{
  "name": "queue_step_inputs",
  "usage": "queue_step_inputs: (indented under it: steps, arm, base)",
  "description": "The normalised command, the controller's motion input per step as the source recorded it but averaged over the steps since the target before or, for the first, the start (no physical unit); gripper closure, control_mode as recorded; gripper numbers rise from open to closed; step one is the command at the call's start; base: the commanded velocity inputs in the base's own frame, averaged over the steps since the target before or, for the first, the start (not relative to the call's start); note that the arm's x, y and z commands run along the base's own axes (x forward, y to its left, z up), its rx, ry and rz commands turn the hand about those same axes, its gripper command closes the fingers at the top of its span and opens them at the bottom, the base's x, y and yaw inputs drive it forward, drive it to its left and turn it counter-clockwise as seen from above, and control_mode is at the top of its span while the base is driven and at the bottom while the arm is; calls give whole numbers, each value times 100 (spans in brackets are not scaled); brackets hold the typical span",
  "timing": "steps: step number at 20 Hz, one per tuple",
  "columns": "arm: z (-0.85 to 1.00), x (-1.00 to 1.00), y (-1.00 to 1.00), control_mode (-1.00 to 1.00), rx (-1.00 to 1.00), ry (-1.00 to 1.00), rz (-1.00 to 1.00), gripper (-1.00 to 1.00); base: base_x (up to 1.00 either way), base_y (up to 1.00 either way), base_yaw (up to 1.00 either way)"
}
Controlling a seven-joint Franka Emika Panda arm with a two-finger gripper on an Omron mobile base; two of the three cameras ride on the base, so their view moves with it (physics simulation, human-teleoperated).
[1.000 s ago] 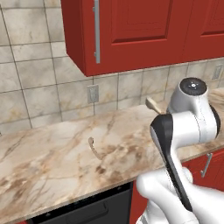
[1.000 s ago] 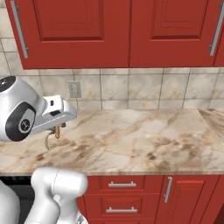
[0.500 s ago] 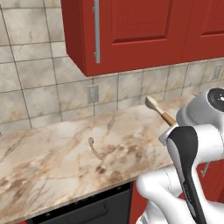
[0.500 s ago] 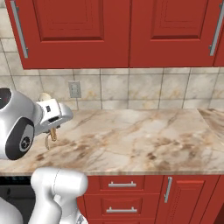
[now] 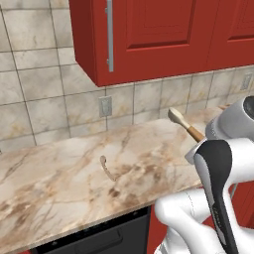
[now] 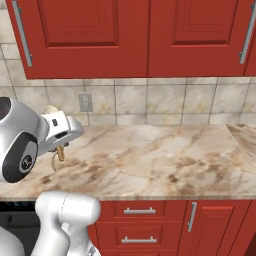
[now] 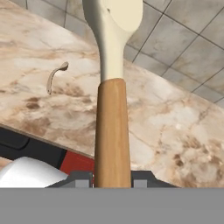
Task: Organize the utensils by type. Pick up the wooden spoons from the counter and place them in the open cabinet. Then pick up the metallic utensils from the counter and place them in the open drawer.
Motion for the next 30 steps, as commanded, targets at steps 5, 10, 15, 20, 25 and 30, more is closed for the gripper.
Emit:
queue_step_inputs:
  steps: [5, 10, 15, 20, 25, 30]
  arm:
    - [0, 0, 0, -100, 0, 0, 0, 100]
    - [0, 0, 0, -100, 0, 0, 0, 100]
    - [0, 0, 0, 100, 0, 0, 0, 100]
    - [0, 0, 0, 100, 0, 0, 0, 100]
    - [0, 0, 0, 100, 0, 0, 0, 100]
    - [0, 0, 0, 100, 0, 0, 0, 100]
  base:
    - [0, 0, 0]
    - [0, 0, 0]
    - [-6, 0, 0]
    - [-76, -11, -2]
    - [-97, -32, -18]
    - [-14, -8, -11]
